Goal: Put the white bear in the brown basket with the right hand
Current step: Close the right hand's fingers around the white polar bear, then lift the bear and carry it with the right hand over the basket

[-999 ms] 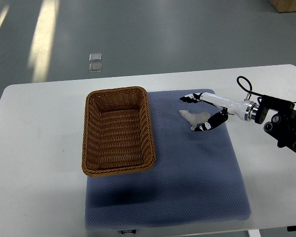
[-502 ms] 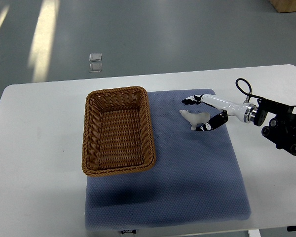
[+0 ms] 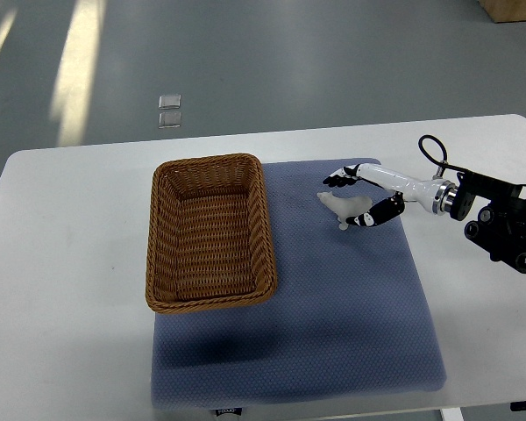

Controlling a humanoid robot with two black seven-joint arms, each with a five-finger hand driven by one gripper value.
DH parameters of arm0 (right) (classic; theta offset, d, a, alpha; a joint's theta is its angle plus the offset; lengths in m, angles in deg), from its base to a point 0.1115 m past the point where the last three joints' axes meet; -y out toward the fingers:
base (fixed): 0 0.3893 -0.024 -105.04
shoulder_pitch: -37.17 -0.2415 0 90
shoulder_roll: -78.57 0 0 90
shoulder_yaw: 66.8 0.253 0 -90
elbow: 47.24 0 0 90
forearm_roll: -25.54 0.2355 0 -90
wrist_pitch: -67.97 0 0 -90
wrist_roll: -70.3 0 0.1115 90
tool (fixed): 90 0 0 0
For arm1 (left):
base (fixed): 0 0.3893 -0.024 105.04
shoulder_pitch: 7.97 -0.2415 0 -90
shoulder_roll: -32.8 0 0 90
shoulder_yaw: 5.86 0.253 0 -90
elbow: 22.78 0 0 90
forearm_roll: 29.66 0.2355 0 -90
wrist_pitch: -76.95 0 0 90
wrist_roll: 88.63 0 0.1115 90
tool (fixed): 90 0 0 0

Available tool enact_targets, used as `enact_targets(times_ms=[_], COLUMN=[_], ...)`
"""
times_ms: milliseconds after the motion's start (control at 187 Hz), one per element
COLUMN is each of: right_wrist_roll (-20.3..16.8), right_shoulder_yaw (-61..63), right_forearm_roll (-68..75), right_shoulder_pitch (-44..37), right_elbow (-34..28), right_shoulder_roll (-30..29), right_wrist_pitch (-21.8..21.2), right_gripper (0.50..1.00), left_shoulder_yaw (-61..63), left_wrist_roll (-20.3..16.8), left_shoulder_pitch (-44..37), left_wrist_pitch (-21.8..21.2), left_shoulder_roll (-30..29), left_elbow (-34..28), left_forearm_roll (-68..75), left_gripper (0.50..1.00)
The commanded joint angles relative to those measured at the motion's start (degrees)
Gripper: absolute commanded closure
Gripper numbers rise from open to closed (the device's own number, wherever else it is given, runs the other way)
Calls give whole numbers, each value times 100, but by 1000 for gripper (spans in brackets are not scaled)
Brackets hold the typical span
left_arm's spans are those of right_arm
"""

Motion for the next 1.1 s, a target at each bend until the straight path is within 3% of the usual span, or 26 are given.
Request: enact_targets(times_ms=[0,134,326,689,1096], right_wrist_roll=[9,27,9,0,27], right_shoulder_yaw=[-82,-161,-188,-126,-73], right_forearm_roll=[0,0,0,9,106], right_shoulder_pitch=[-11,-11,-11,-82,-881], right_elbow=[0,0,0,0,-79], right_shoulder_roll=[7,7,16,165,130], right_wrist_pitch=[-8,-8,1,107,80], right_gripper=[793,863,1000,1000,1000], left_shoulder_yaw=[1,1,1,1,1], left_wrist_roll=[0,0,0,0,0], left_shoulder_pitch=[0,0,0,0,0], left_wrist_pitch=[3,3,3,3,3], left_shoulder_roll=[0,0,0,0,0], left_elbow=[-5,-14,-14,-14,-14], left_forearm_roll=[-5,-5,3,3,-5], left_gripper=[500,500,500,500,500])
